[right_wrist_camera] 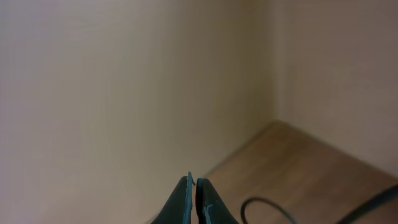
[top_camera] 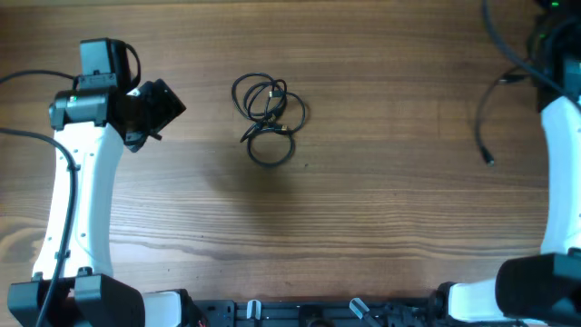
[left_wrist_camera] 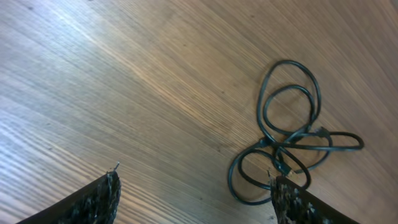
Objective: Untangle cables
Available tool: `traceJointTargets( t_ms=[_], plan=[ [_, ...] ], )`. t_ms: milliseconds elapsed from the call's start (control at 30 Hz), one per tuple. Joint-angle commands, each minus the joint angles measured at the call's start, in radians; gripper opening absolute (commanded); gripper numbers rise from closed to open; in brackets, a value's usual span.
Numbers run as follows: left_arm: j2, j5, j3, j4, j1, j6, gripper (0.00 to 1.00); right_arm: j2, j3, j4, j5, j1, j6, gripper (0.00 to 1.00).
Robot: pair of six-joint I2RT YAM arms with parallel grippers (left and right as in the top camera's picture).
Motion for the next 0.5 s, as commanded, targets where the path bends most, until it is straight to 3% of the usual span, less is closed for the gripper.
traceJointTargets(
  t_ms=[0, 167, 367, 433, 467],
  plan=[
    [0.001, 0.015, -0.005, 0.013, -0.033, 0.015, 0.8, 0.011, 0.025, 0.026, 0.021, -0.089, -0.047, 0.05],
    [0.001, 0.015, -0.005, 0.016, -0.05, 0.015, 0.8, 0.016, 0.024, 0.018, 0.033, -0.102, -0.09, 0.05],
    [0.001, 0.016, -0.005, 0.008, -0.05, 0.015, 0.8, 0.188, 0.024, -0.048, 0.033, -0.103, -0.08, 0.05],
    [0.001, 0.016, -0.005, 0.01, -0.05, 0.015, 0.8, 0.274, 0.024, -0.076, 0.032, -0.103, -0.08, 0.15],
    [0.001, 0.016, -0.005, 0.011, -0.05, 0.015, 0.8, 0.3, 0.024, -0.086, 0.023, -0.103, -0.081, 0.3]
  ],
)
